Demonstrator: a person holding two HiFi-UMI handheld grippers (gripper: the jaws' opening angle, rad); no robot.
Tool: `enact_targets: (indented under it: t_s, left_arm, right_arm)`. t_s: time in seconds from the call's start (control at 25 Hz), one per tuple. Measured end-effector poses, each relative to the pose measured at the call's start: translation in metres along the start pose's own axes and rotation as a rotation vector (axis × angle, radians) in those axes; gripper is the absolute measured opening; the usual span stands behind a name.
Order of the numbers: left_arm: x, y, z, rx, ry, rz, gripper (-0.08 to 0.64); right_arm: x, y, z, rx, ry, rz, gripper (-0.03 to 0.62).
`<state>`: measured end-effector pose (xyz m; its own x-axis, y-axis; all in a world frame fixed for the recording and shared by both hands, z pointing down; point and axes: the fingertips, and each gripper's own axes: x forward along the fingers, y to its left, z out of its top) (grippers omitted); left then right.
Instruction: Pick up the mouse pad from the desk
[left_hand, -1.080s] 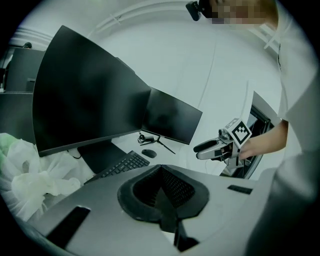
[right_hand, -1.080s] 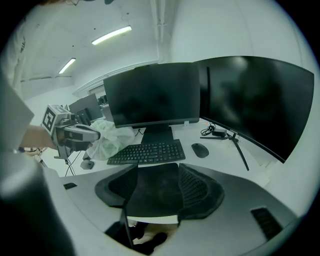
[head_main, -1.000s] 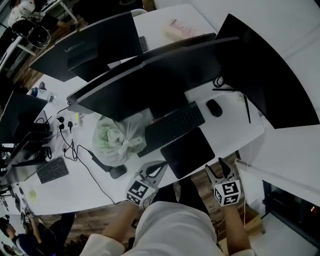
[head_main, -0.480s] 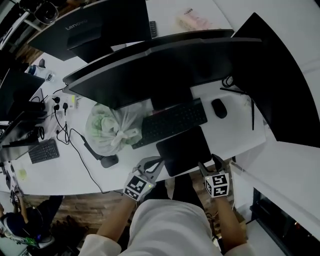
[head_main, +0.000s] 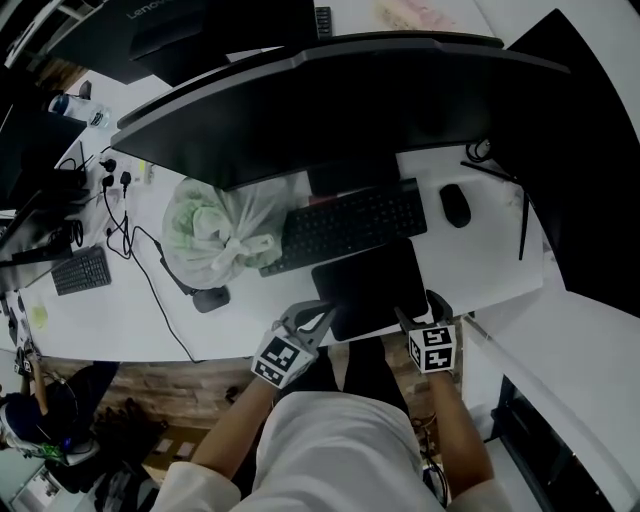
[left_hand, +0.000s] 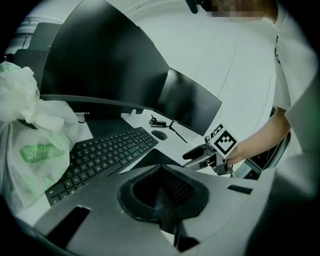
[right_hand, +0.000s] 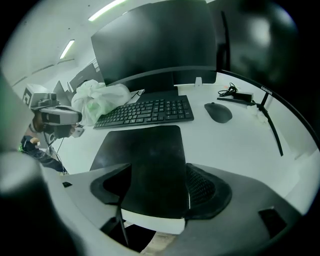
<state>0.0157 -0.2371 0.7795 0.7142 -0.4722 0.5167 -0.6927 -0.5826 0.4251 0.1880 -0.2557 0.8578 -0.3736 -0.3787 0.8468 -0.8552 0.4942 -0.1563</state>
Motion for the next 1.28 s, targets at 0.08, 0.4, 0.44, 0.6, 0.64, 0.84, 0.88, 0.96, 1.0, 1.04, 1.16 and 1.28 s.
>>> enact_targets:
  t_s: [0.08, 0.4, 0.44, 0.6, 0.64, 0.84, 0.88, 0.96, 1.0, 1.04, 1.16, 1.28]
  left_arm:
    - [0.003, 0.002, -0.005, -0.002, 0.007, 0.005, 0.015]
    - [0.006, 0.006, -0.017, 0.001, 0.021, 0.025, 0.015]
    - [0.005, 0.006, -0.018, 0.0, 0.023, 0.026, 0.015]
    - [0.001, 0.007, -0.023, -0.004, 0.025, 0.033, 0.015]
    - [0.0, 0.008, -0.024, -0.006, 0.024, 0.035, 0.015]
    - [-0.005, 0.007, -0.026, -0.011, 0.02, 0.041, 0.015]
    - [-0.007, 0.006, -0.027, -0.009, 0.02, 0.039, 0.015]
    - [-0.009, 0.005, -0.028, -0.002, 0.021, 0.036, 0.015]
    - [-0.01, 0.005, -0.028, 0.0, 0.021, 0.034, 0.015]
    - [-0.011, 0.005, -0.029, 0.001, 0.021, 0.034, 0.015]
    - [-0.015, 0.007, -0.031, 0.001, 0.021, 0.039, 0.015]
    - [-0.019, 0.01, -0.032, 0.001, 0.016, 0.046, 0.015]
  right_arm:
    - [0.008, -0.004, -0.006, 0.004, 0.015, 0.006, 0.357]
    - [0.033, -0.011, -0.024, -0.023, 0.077, 0.003, 0.373]
    - [0.034, -0.012, -0.025, -0.027, 0.082, -0.004, 0.374]
    - [0.036, -0.014, -0.027, -0.06, 0.082, -0.038, 0.366]
    - [0.037, -0.013, -0.027, -0.064, 0.077, -0.043, 0.363]
    - [0.037, -0.012, -0.028, -0.076, 0.059, -0.046, 0.345]
    - [0.037, -0.012, -0.028, -0.076, 0.062, -0.048, 0.342]
    - [0.037, -0.012, -0.028, -0.076, 0.068, -0.05, 0.337]
    - [0.037, -0.011, -0.027, -0.08, 0.068, -0.048, 0.334]
    - [0.036, -0.008, -0.026, -0.089, 0.066, -0.043, 0.312]
    - [0.037, 0.003, -0.026, -0.105, 0.058, -0.029, 0.215]
    - [0.038, 0.009, -0.027, -0.082, 0.056, -0.018, 0.163]
